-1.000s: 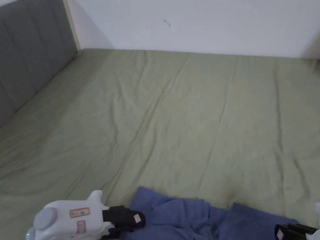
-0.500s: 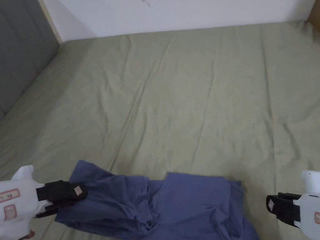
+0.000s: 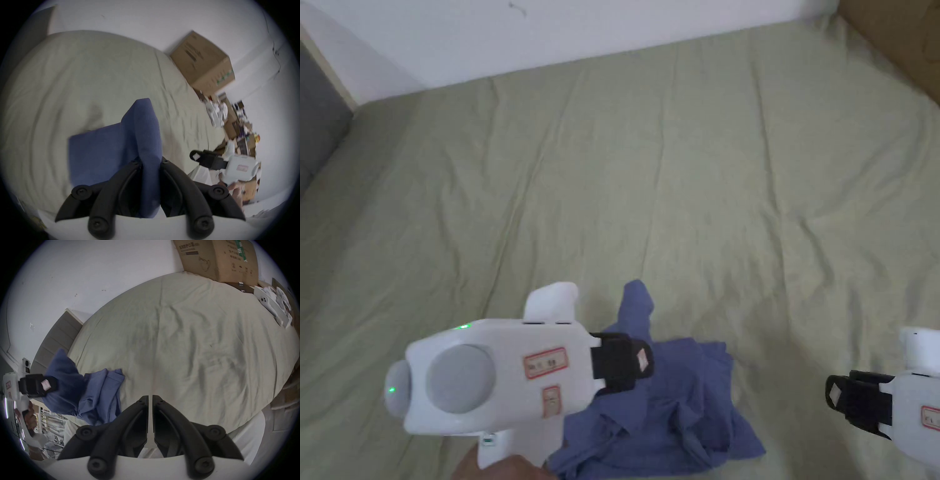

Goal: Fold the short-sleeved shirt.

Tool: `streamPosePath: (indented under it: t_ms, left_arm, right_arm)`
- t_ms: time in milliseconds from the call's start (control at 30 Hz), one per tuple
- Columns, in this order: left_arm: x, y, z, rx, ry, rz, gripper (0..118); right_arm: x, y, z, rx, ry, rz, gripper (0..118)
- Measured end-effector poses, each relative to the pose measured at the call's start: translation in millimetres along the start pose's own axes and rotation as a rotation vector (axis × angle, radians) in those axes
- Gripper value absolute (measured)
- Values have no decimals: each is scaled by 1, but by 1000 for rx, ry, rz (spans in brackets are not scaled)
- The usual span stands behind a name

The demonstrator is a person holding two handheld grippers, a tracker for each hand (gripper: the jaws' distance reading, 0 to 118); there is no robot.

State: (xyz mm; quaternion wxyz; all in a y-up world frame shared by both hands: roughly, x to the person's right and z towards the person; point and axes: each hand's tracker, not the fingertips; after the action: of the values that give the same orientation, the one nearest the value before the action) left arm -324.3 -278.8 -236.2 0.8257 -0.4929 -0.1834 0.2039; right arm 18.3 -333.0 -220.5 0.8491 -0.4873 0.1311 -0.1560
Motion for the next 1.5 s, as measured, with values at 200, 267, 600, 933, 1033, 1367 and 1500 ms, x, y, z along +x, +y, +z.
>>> streamPosePath:
  t_ms: [200, 267, 600, 933, 1033, 1367, 1500]
  left_arm:
    - [-4, -14, -50, -114, 31, 64, 87]
    - [-16, -11, -29, -35, -37, 152, 90]
    - [-57, -18, 17, 73, 143, 171, 1]
    - [2, -43, -93, -176, -1, 109, 0]
    - [13, -44, -108, -187, -40, 117, 0]
    - [-18, -40, -48, -75, -88, 87, 0]
    - [-69, -50, 12, 52, -63, 201, 0]
  right_arm:
    - [18, -6, 10, 15, -16, -48, 6]
    - [21, -7, 14, 20, -26, -46, 6]
    - [17, -6, 9, 37, -14, -57, 6]
    - [23, -10, 14, 32, -24, -74, 6]
    - [26, -10, 16, 32, -32, -85, 6]
    - [-5, 5, 17, 27, -27, 6, 6]
    - [-41, 14, 6, 4, 20, 119, 6]
